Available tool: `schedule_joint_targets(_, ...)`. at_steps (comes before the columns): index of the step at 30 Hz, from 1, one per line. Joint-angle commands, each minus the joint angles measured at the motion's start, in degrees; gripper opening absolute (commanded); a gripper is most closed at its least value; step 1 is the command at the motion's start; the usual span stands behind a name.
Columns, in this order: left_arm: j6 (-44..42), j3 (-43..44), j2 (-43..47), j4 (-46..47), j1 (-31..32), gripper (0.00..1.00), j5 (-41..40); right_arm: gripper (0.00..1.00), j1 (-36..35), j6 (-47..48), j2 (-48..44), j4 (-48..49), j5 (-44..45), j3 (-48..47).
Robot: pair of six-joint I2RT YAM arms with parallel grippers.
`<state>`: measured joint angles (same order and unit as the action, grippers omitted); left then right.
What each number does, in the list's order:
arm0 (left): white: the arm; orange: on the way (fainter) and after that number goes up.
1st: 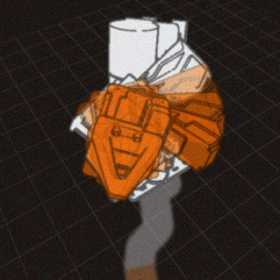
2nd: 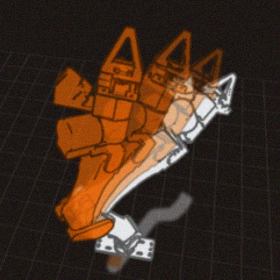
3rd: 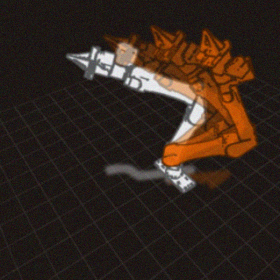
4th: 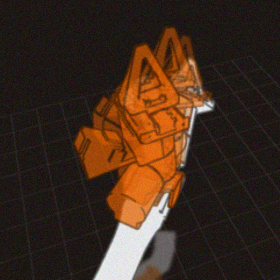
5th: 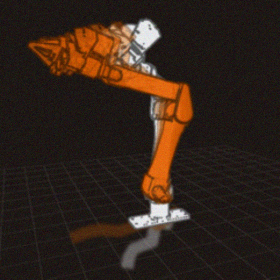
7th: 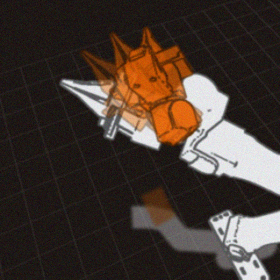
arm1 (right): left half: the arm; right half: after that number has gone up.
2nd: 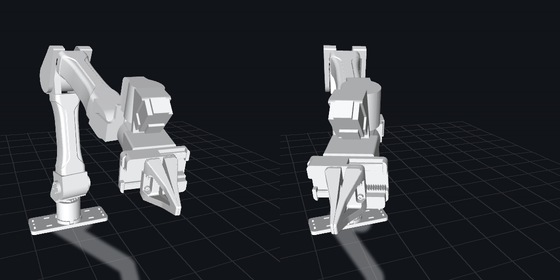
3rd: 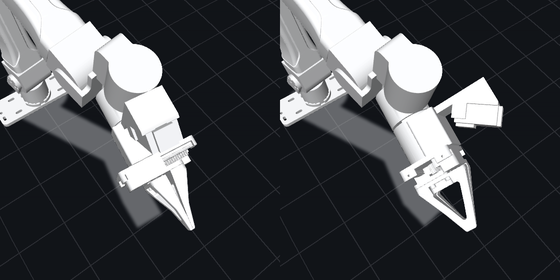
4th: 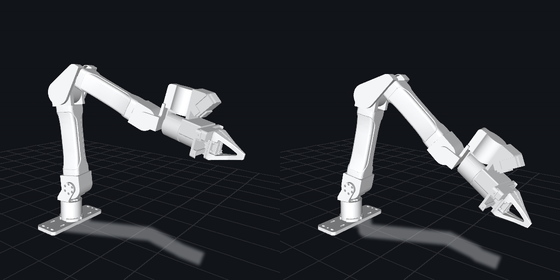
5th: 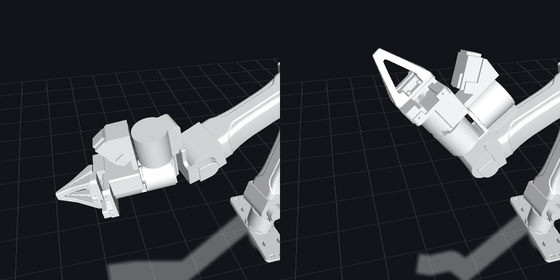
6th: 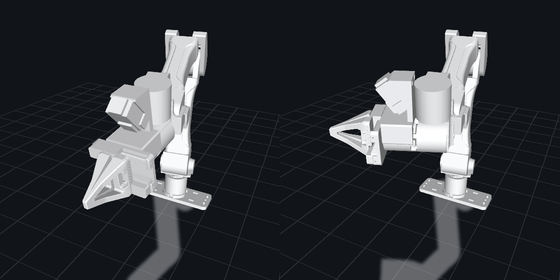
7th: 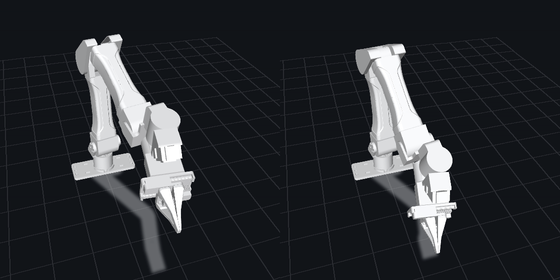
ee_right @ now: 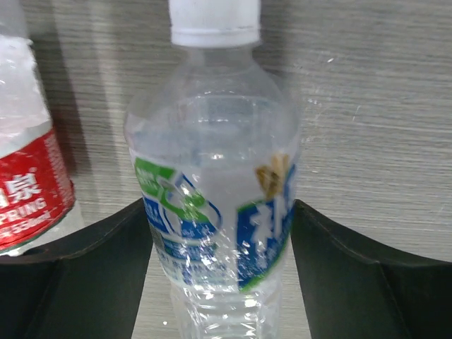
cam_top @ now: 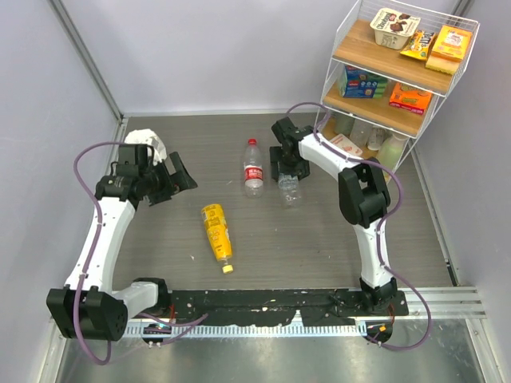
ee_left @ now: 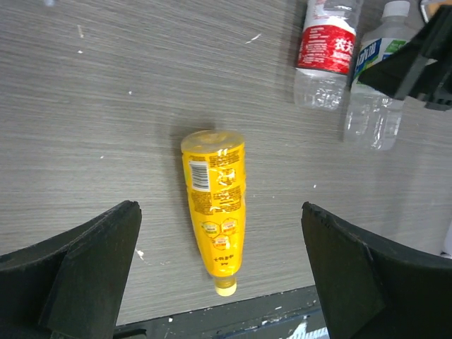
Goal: Unscrew the bottle caps
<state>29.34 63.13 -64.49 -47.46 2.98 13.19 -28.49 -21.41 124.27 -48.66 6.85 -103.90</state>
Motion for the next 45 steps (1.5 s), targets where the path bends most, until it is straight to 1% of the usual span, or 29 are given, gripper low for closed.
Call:
schedule_joint_targets(1,-1.0,4.3,-1.5,-0.4,-0.1,1.0,5.3,0.72,0.1,0.7,-0.4,-2.2,-1.4,-1.5)
schedule_joint_targets(2,-0.9,5.5,-2.0,-0.9,0.0,1.0,6.0,0.69,0.1,0.7,-0.7,-1.9,-1.8,-1.1)
schedule_joint_targets(3,-1.0,6.7,-2.7,-1.5,0.3,1.0,6.1,0.61,0.3,0.7,-2.1,-1.5,-2.7,-0.3)
schedule_joint_targets(4,-0.9,8.2,-3.3,-2.4,0.5,1.0,6.5,0.56,0.4,0.5,-2.9,-1.0,-3.9,-0.2)
schedule_joint_targets(5,-0.9,9.8,-4.0,-3.0,0.8,1.0,6.9,0.49,0.6,0.4,-4.0,-0.8,-4.6,0.0)
schedule_joint_targets(7,-1.0,12.8,-5.4,-5.0,1.5,1.0,9.4,0.47,0.7,-0.3,-6.0,-1.1,-6.0,0.1)
schedule_joint_targets(9,-1.0,16.1,-5.6,-6.9,4.1,1.0,8.9,0.47,0.9,-1.2,-7.5,-1.2,-9.3,-0.2)
schedule_joint_targets(11,-0.4,16.8,-4.4,-7.3,7.4,1.0,6.6,0.47,0.9,-1.4,-9.0,-1.5,-11.1,-0.6)
schedule_joint_targets(14,4.0,14.5,-2.0,-4.5,13.0,1.0,3.4,0.46,0.9,-0.9,-12.5,-2.2,-12.0,-0.6)
schedule_joint_targets(17,9.2,10.2,0.1,1.0,19.7,1.0,1.0,0.46,1.2,-1.5,-15.9,-2.3,-14.3,0.8)
schedule_joint_targets(21,13.2,7.0,-0.8,5.9,28.5,1.0,-2.4,0.46,1.5,-5.6,-20.8,0.5,-19.8,4.7)
schedule_joint_targets(24,15.2,6.2,-2.9,8.7,32.3,1.0,-2.7,0.46,1.4,-9.4,-24.5,3.7,-23.5,8.4)
schedule_joint_targets(25,15.8,5.9,-3.6,9.9,33.3,1.0,-2.6,0.46,1.4,-11.0,-24.9,4.9,-23.6,8.8)
schedule_joint_targets(28,18.8,2.9,-5.2,18.3,35.5,1.0,-1.4,0.46,1.4,-13.1,-28.5,7.5,-23.4,11.6)
schedule_joint_targets(30,21.4,2.0,-6.5,22.7,35.8,1.0,0.9,0.46,1.4,-14.9,-30.3,7.7,-22.3,12.4)
schedule_joint_targets(35,26.5,1.6,-9.0,30.3,36.7,1.0,1.8,0.46,1.4,-18.9,-35.0,8.5,-19.2,15.1)
schedule_joint_targets(40,27.0,4.8,-12.8,30.9,38.2,1.0,1.8,0.46,0.5,-22.0,-38.1,9.1,-16.7,15.8)
schedule_joint_targets(45,26.7,7.1,-16.1,32.0,40.4,1.0,1.7,0.46,0.2,-21.8,-38.0,7.5,-17.7,14.5)
